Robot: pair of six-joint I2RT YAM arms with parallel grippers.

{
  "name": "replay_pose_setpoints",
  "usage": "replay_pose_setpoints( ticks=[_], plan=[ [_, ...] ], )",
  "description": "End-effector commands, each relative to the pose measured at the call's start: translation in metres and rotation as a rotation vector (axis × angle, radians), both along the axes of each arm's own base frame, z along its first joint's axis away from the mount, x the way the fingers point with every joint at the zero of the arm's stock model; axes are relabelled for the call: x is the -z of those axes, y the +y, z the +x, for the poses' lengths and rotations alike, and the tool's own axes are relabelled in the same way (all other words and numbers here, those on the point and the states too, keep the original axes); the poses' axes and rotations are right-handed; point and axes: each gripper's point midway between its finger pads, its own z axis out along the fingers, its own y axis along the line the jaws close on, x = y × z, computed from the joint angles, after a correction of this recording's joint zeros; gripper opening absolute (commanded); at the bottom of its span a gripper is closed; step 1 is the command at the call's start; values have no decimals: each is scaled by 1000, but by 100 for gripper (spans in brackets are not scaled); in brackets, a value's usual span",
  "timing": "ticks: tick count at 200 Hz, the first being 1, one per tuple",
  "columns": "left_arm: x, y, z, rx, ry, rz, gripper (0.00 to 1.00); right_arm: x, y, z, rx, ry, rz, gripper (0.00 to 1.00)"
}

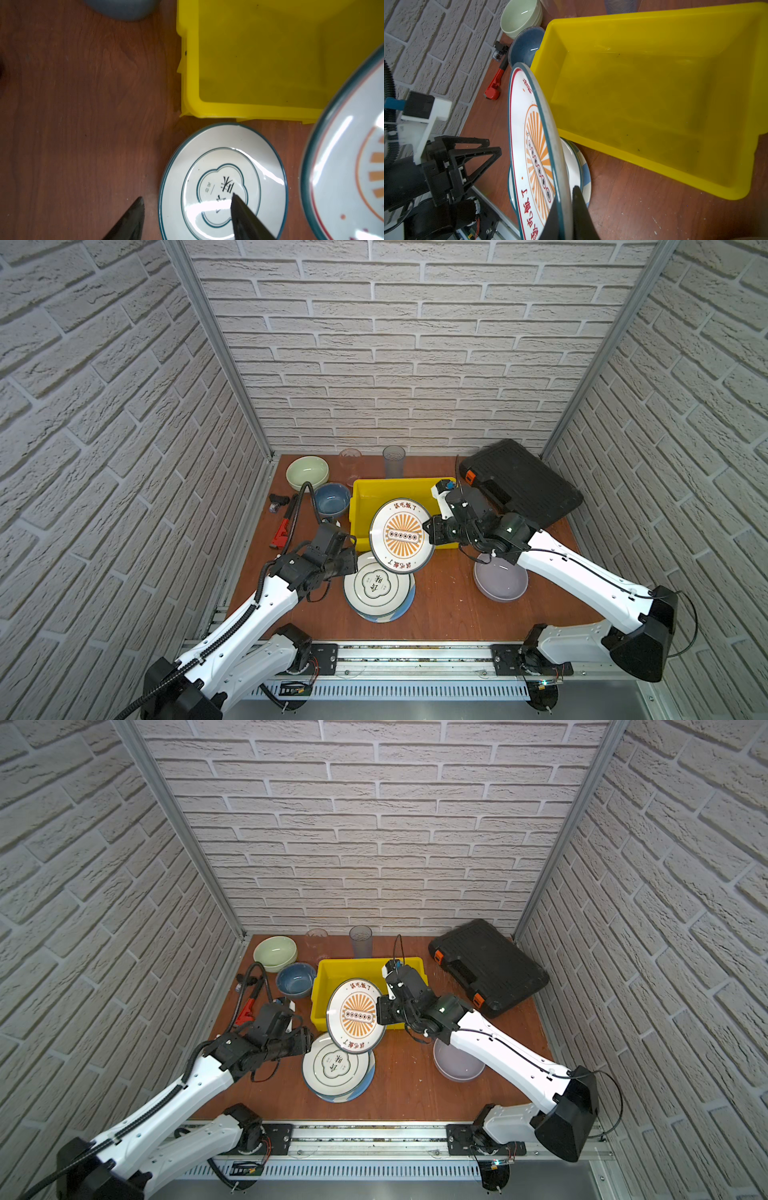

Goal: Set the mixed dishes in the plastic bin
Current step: 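Lift the sunburst plate with the right gripper and carry it into the yellow bin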

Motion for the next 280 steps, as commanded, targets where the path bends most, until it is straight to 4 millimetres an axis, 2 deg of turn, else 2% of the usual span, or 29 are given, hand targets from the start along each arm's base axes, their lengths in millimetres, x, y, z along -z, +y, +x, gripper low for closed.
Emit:
replay_pose_setpoints(
  ticks=[1, 28, 58, 97, 136, 163, 233, 280],
  plan=[
    [-16, -5, 27, 14, -71, 7, 65, -21, -5, 29, 39, -65, 23, 6],
    [-17, -9, 46, 17, -64, -6, 62, -23, -9, 55, 72, -56, 55, 6],
    [-19, -4, 66, 0, -61, 2, 58, -21, -9, 81, 104, -62, 102, 6],
    [-12, 0, 79, 7, -40, -11, 50, 3, -7, 112, 141, -41, 85, 6],
    [-3, -5, 85, 43, -23, -22, 43, 28, 12, 136, 116, -25, 118, 6],
    [5, -11, 89, 64, -3, -34, 34, 44, 17, 146, 127, -11, 114, 6],
    [19, -16, 93, 69, 40, -45, 30, 83, 33, 156, 127, 66, 150, 6],
    [17, -17, 93, 65, 38, -56, 22, 103, 38, 158, 131, 105, 157, 6]
  ],
)
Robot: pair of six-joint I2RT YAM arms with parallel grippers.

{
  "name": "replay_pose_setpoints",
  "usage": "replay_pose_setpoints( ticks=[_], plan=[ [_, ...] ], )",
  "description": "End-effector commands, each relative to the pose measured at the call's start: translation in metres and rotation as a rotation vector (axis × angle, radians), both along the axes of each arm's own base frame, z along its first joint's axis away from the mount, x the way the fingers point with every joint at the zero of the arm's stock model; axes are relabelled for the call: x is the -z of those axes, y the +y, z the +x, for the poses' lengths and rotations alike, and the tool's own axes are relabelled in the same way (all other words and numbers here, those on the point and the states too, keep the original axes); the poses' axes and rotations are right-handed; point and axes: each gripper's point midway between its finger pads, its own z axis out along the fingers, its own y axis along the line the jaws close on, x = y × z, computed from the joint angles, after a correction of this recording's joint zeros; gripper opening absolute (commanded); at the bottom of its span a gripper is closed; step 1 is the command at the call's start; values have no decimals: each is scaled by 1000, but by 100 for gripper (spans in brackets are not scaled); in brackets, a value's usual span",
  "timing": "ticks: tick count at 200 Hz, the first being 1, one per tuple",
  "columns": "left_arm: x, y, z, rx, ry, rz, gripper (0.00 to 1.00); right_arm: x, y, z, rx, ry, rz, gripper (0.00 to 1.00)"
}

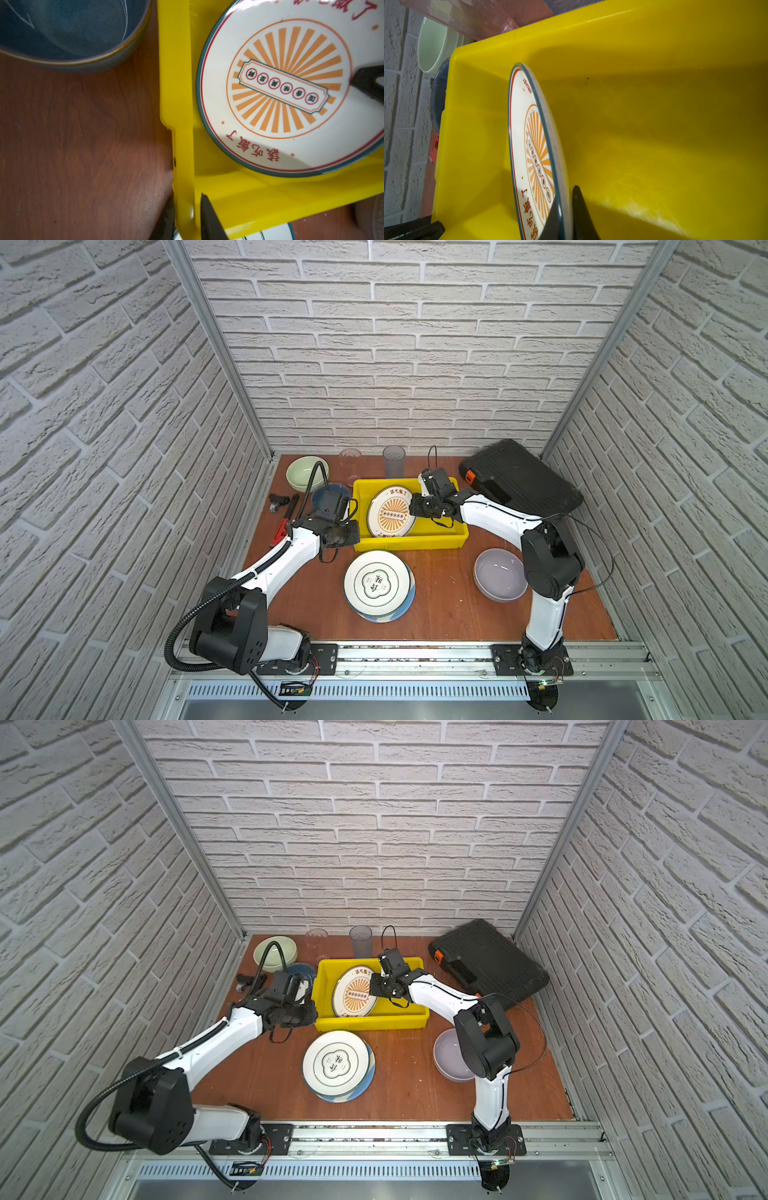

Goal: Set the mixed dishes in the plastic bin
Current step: 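Lift the sunburst plate with the right gripper and carry it into the yellow bin, then lower the plate into the bin and open the right gripper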

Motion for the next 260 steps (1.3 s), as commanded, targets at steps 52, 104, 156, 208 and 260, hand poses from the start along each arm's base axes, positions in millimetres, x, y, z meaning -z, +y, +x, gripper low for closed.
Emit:
replay_pose_setpoints(
  ticks=[52, 104, 156, 208, 260],
  plan=[
    [-9, -6, 11, -9, -34, -47, 18, -6, 21, 16, -5, -32, 101, 8],
    [-6, -7, 10, -13, -22, -54, 18, 26, 24, 13, -14, 31, 83, 14],
    [-8, -9, 10, -11, -25, -66, 18, 42, 23, 9, -31, 63, 47, 24],
    [-10, -9, 10, -9, -31, -67, 18, 47, 18, 6, -40, 72, 10, 36],
    [-14, -9, 10, -9, -36, -67, 19, 47, 9, 4, -39, 68, -48, 47]
  ],
)
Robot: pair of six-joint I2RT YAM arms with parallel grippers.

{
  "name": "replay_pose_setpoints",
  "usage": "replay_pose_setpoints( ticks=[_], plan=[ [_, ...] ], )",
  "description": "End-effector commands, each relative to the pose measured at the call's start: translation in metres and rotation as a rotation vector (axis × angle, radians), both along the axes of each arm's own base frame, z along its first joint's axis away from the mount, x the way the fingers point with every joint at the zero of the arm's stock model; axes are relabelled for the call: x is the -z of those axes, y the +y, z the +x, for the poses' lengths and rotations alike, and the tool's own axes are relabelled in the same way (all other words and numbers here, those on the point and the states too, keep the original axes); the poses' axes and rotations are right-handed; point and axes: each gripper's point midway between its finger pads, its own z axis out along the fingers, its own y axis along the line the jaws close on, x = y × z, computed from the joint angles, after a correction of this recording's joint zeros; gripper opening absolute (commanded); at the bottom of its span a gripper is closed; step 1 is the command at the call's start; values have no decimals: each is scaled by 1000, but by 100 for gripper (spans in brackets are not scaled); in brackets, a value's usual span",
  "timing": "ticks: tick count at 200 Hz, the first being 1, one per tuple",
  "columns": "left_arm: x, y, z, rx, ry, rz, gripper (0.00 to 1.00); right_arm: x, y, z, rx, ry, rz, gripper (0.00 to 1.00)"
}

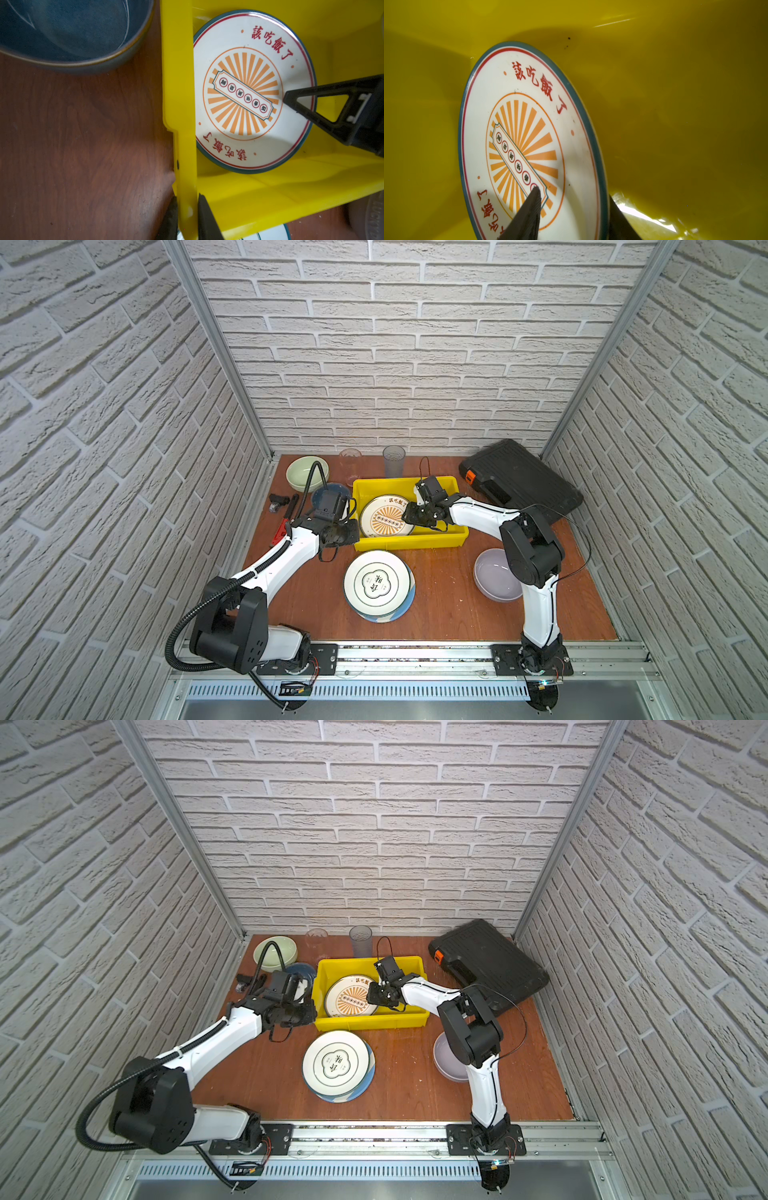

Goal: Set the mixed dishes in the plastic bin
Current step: 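Lower the plate into the bin and open the right gripper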

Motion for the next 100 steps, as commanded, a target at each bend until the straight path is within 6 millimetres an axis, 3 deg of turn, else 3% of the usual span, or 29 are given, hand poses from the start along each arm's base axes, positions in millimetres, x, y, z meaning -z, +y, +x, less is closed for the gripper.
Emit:
replay_pose_setpoints(
  ticks=[1, 82, 86, 100],
  plan=[
    [-13, -8, 9, 10, -42, -40, 19, -12, 3, 6, -17, -43, -19, 47],
    [-36, 0, 2, 1, -84, -27, 25, -33, -13, 0, -37, -84, -98, 58],
    [-38, 0, 2, 2, -88, -27, 25, -47, -14, 0, -37, -109, -92, 58],
    [-43, 2, -3, 8, -93, -25, 28, -61, -18, -2, -47, -133, -105, 59]
  ],
)
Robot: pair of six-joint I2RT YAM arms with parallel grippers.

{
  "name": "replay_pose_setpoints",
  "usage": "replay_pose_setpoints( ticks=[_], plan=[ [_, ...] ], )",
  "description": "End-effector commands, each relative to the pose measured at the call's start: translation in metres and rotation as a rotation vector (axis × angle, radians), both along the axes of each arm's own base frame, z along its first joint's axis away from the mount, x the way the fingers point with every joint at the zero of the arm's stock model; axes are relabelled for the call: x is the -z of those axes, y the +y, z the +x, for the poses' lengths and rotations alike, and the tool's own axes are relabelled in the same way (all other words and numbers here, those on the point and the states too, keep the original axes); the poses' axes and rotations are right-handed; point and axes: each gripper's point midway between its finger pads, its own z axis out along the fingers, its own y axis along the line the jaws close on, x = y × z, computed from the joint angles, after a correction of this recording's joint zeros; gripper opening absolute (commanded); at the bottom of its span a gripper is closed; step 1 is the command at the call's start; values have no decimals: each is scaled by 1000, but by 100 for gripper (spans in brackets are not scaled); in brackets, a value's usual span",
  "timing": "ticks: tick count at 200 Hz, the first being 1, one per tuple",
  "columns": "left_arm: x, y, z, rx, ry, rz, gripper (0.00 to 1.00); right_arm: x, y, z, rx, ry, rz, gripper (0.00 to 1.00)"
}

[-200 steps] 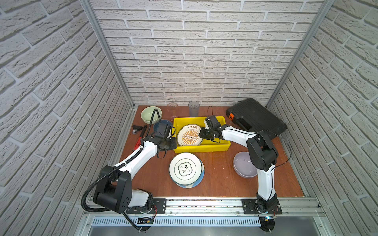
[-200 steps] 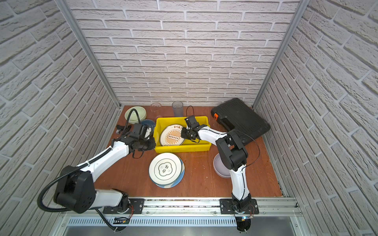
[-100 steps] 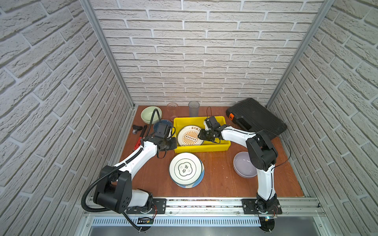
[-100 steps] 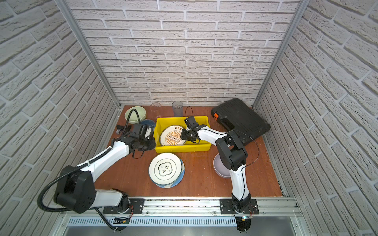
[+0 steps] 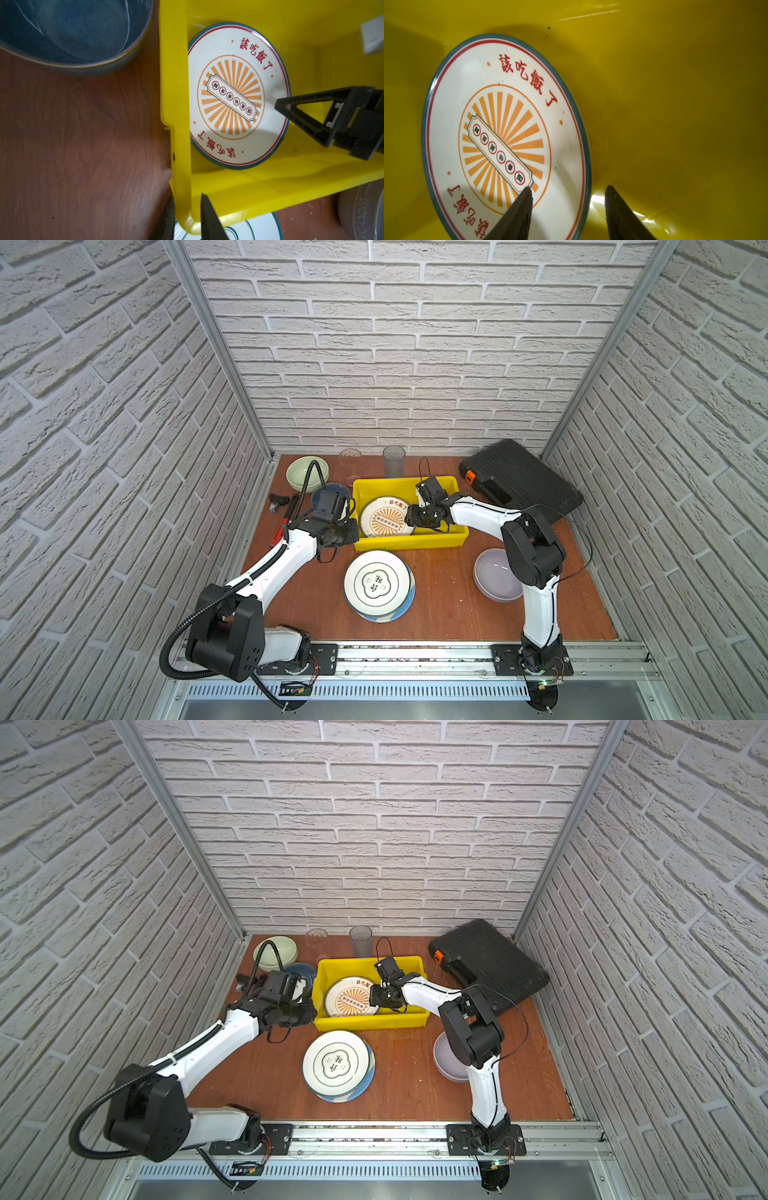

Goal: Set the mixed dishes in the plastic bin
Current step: 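Lower the plate into the bin and open the right gripper, then move the right gripper back to the plate stack while the left gripper holds it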

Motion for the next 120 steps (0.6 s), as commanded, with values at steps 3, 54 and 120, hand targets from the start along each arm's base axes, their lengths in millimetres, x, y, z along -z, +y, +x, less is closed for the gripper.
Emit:
replay_pose_setpoints(
  ticks=[3, 54, 120],
  plan=[
    [-30, 2, 0, 4, -62, -11, 29, -65, -2, 4, -34, -132, -2, 60],
    [-32, 11, -27, -13, -66, -27, 43, -123, -13, -29, -127, -198, -26, 61],
    [-17, 23, -62, -77, 4, -53, 54, -136, -11, -116, -248, -177, 25, 63]
  ],
)
